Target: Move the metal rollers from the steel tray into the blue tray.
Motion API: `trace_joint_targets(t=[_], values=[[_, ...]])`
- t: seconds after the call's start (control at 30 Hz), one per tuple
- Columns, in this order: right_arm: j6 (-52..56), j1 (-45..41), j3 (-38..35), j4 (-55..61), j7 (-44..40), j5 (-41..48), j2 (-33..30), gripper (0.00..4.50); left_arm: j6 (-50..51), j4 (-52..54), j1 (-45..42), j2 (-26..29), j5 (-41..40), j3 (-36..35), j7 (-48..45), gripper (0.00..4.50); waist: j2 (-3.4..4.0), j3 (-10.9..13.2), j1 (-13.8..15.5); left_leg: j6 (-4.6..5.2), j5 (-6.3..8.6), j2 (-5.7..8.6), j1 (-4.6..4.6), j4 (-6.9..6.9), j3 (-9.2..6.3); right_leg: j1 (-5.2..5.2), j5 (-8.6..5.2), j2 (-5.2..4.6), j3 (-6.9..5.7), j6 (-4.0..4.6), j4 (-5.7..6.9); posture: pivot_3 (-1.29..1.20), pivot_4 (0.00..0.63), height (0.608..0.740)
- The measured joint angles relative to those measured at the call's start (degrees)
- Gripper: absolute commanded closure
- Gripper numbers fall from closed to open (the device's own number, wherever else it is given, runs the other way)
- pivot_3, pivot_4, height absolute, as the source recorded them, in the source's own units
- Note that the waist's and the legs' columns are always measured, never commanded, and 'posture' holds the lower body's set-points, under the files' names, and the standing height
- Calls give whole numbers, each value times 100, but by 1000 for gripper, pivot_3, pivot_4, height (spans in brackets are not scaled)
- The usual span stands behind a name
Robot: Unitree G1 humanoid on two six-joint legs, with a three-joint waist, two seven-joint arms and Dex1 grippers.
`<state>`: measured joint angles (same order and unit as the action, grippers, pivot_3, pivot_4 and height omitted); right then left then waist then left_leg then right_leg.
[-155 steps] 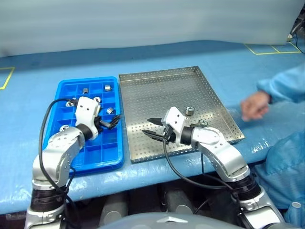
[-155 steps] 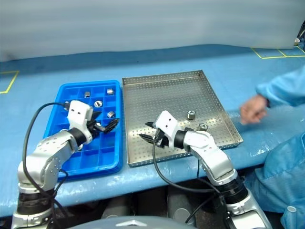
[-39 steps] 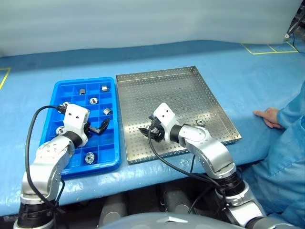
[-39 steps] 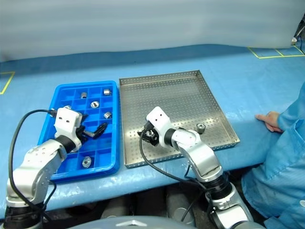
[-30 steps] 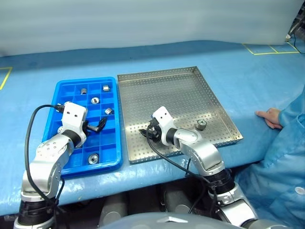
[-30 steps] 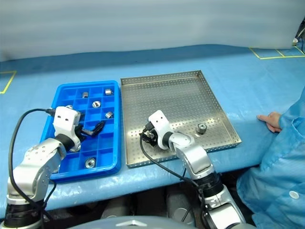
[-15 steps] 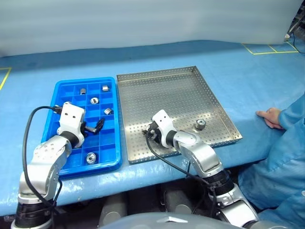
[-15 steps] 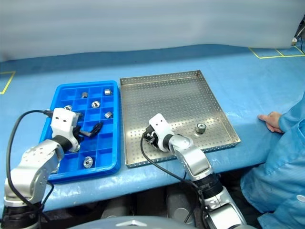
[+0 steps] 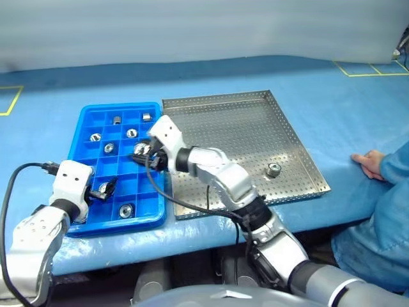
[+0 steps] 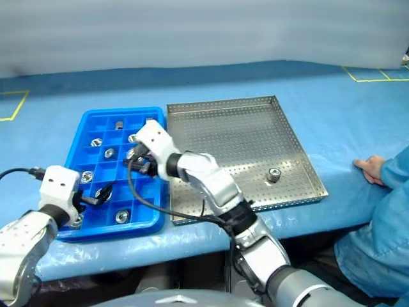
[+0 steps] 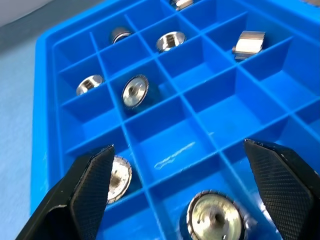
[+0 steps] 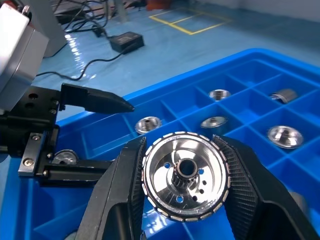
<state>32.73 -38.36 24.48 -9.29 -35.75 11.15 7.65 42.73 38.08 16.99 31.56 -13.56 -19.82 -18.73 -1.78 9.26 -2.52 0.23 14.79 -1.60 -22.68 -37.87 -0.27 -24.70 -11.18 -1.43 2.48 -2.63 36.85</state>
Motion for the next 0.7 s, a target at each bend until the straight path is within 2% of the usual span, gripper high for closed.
trace_joint_targets(t=[0.3, 0.7], values=[[-1240, -604, -36, -2182, -388, -147, 20, 2781, -201, 421, 568, -286, 0, -109, -2, 0, 4, 3, 192, -14, -8, 10, 6, -9, 6, 7, -15, 6, -6, 28, 0, 147, 150, 740], [-2057, -1251, -479, -3626, -405, -175, 56, 2781, -209, 478, 377, -370, 71, 88, 40, 0, 7, 3, 191, -18, -11, 2, 15, -3, 5, 12, -17, 17, -15, 40, 10, 184, 150, 740]])
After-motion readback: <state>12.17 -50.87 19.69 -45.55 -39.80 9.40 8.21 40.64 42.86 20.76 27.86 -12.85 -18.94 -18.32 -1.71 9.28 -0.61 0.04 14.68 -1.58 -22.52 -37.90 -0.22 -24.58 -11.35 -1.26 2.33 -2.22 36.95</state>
